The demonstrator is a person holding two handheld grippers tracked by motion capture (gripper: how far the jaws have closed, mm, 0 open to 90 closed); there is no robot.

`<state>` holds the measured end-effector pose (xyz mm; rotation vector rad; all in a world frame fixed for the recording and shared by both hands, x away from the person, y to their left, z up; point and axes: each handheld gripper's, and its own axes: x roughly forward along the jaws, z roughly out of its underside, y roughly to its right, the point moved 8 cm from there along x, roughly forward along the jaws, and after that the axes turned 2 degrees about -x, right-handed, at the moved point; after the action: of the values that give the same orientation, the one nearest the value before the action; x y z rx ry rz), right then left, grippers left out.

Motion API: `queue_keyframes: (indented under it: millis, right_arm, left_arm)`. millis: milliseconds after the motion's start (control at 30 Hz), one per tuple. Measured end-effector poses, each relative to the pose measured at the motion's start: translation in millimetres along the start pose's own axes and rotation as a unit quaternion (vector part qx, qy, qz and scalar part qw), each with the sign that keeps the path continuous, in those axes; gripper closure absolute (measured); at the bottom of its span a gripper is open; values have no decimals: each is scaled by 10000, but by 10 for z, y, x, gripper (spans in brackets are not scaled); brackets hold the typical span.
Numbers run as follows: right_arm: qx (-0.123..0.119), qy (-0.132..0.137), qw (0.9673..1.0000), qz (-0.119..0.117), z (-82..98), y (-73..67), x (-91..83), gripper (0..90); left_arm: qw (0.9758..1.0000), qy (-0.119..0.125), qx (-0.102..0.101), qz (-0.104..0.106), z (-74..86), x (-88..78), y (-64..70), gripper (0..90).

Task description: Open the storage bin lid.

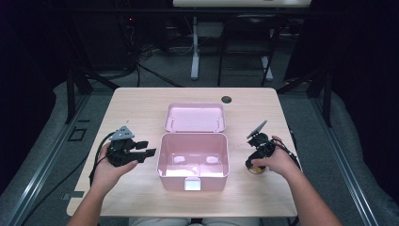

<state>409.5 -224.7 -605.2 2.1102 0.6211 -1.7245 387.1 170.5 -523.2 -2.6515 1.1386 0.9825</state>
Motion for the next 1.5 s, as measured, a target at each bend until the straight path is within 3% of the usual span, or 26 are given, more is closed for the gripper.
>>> queue_keyframes:
  millis: [633,833,1500]
  right_arm:
    - [-113,-273,9996,-4,33,11,142,146]
    - [-34,-374,9993,-33,44,7,162,164]
    - [-39,-460,9989,-85,56,27,223,187]
  left_arm:
    - [10000,-36,-7,9,15,14,-9,505]
    - [10000,-30,-16,5,13,10,-9,505]
    - [10000,-29,-19,5,14,11,-10,505]
